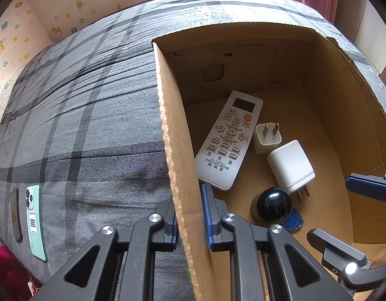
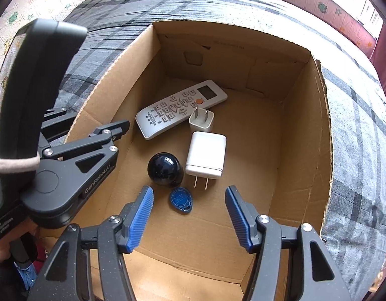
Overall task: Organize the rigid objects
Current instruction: 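Move the right gripper back to the light-blue lotion tube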
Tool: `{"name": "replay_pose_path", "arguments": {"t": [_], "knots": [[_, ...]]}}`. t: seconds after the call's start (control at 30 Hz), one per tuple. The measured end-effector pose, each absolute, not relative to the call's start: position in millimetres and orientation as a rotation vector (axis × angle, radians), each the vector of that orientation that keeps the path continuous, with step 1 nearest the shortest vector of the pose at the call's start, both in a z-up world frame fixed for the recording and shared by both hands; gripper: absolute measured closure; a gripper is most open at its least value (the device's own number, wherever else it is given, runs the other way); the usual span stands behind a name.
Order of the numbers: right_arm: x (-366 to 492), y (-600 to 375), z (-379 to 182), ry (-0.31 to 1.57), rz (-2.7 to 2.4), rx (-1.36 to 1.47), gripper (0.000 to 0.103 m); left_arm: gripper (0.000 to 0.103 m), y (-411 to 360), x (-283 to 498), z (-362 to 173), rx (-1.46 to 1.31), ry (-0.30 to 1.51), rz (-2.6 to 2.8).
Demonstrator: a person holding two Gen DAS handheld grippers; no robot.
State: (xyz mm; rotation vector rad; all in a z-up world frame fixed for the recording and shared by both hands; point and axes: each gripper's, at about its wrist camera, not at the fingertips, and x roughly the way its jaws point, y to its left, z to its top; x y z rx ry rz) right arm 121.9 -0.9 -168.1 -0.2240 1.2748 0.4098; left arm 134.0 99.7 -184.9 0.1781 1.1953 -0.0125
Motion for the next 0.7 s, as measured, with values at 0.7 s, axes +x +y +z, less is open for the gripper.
{"name": "replay_pose_path", "arguments": {"t": [0.7], "knots": [[104.8, -33.3, -118.3, 1.131, 0.346, -0.214, 0.014, 0.085, 97.5, 133.9, -185.3, 0.185, 1.196, -0.007]]}}
